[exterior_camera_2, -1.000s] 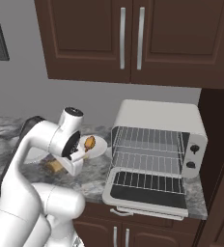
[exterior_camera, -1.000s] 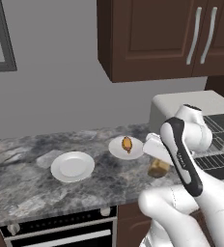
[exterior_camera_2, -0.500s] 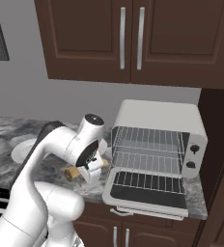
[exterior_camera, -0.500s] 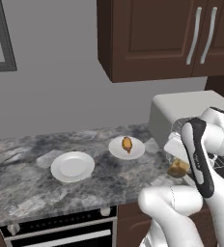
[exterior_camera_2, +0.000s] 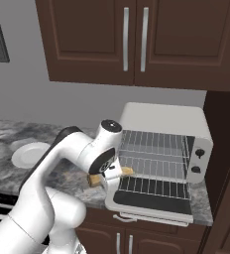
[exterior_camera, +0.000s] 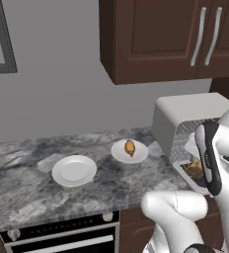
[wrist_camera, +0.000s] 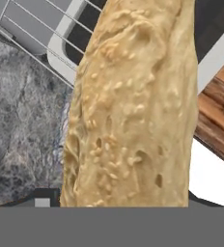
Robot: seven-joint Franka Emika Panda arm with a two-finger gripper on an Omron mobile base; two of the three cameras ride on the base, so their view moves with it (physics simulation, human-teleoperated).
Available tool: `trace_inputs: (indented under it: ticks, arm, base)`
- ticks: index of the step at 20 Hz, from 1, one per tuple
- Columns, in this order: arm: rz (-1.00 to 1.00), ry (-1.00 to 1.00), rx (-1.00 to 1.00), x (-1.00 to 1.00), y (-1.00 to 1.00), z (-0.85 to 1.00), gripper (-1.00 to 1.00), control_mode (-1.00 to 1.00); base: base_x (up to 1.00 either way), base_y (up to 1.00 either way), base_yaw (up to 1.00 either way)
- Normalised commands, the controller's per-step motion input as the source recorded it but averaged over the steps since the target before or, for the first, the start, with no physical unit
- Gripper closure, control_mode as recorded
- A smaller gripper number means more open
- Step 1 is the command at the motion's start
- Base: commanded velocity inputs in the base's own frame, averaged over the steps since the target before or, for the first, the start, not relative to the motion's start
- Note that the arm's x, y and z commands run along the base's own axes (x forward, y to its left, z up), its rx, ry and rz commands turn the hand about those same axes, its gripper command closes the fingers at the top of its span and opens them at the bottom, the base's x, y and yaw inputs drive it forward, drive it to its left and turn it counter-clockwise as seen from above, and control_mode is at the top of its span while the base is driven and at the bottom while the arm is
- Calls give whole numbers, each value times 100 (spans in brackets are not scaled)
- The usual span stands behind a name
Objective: Open the toaster oven door. Place the baguette on the bottom rack in the toaster oven and place the chicken drumstick on the top rack.
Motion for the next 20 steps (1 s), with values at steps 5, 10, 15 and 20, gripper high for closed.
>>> trace_inputs:
  ticks: [5,10,15,20]
  arm:
    - [-27,0,-6,27,-54,0,100,-100]
    - [-25,5,-3,35,-50,0,100,-100]
    - [-22,7,-2,36,-45,-5,100,-100]
    - [-9,7,0,27,-34,-19,100,-100]
  base:
    - [0,0,0]
    - [0,0,0]
    - [0,0,0]
    - [0,0,0]
